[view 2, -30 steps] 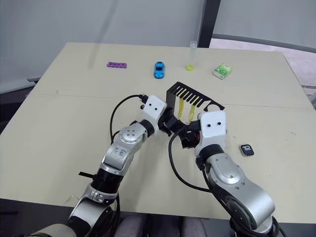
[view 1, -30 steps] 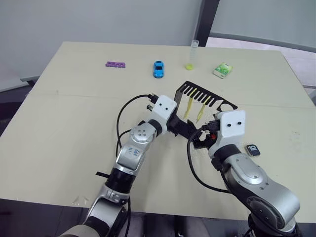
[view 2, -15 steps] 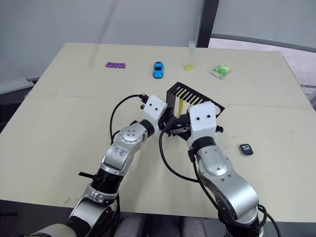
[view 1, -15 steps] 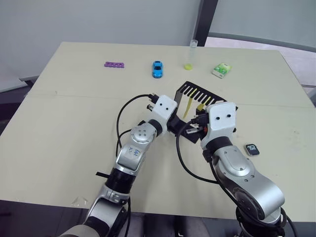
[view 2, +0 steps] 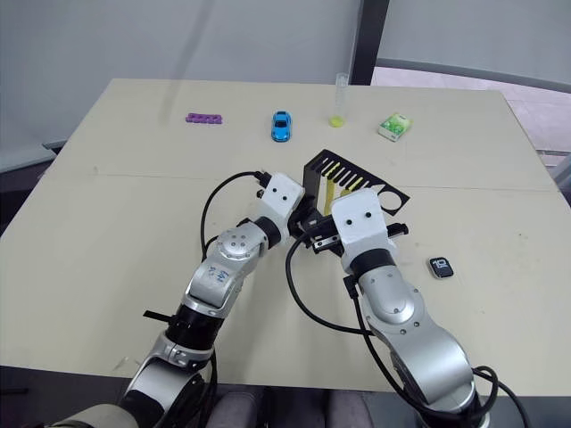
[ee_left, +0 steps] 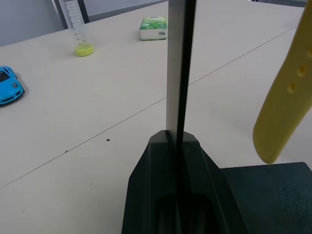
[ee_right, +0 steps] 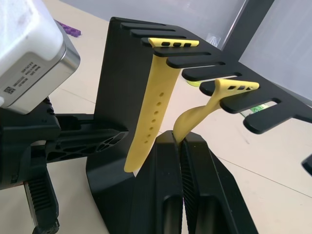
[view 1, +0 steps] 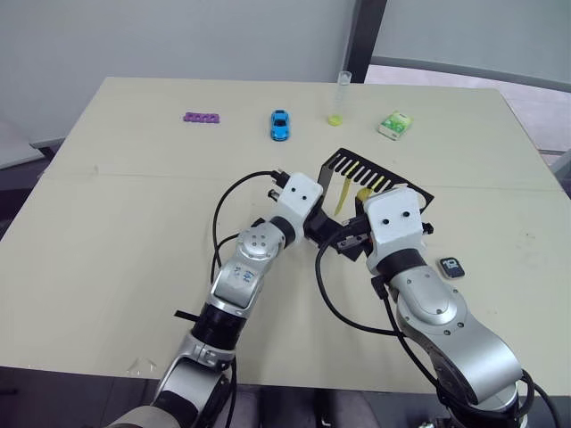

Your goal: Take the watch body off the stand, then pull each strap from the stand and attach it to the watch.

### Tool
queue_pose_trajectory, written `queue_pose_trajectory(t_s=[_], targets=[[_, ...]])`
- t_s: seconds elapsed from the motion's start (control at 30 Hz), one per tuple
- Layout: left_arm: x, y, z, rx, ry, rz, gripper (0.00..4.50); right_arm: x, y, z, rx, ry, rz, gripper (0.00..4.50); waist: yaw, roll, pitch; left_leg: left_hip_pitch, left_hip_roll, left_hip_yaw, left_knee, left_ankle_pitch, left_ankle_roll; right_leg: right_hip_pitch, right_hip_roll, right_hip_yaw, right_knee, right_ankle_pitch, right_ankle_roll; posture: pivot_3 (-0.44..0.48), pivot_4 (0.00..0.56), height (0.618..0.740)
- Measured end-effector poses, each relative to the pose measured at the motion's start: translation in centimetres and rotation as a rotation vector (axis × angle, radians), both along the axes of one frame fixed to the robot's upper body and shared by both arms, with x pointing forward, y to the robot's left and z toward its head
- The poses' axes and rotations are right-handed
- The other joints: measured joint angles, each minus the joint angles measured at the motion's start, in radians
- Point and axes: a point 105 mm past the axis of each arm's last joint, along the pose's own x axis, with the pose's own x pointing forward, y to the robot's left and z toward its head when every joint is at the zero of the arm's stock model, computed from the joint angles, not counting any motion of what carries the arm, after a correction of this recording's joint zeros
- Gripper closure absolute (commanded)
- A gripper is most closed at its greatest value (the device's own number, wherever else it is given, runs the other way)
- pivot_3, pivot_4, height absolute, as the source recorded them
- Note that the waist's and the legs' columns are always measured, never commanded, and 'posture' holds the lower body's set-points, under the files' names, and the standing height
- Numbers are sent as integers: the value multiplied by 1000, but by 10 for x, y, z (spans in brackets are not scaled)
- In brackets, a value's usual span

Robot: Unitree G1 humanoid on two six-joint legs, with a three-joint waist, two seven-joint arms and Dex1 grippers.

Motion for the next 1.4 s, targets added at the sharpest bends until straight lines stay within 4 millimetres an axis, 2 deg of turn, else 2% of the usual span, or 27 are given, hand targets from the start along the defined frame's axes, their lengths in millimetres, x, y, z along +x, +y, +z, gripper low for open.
queue_pose_trajectory(t_s=[0.5,0.77,1.1,1.23,1.4], targets=[[0,-1,-1,-1,-1,-2,4500,-1,-13,-2,-1,0,-87,4405,-1,0,0,0,0,0,0,0,0,0,0,0,0,0,0,0,150,740],[0,-2,-1,1,-3,-5,4500,-6,-9,-3,-57,-30,-41,4405,0,0,0,0,0,0,0,0,0,0,0,0,0,0,0,0,150,740],[0,-3,-1,4,-6,-5,4500,-20,-15,-24,-119,11,76,4405,0,0,0,0,-1,0,0,0,0,0,0,0,0,0,0,0,150,740],[0,-3,-1,5,-8,-7,4500,-30,-20,-35,-57,65,154,4405,1,0,0,0,-1,0,0,0,0,1,0,0,0,0,0,0,150,740],[0,-3,-1,10,-7,-11,4500,-40,-35,-43,28,131,186,4405,1,0,0,1,-1,0,0,0,0,1,0,0,0,0,0,0,150,740]])
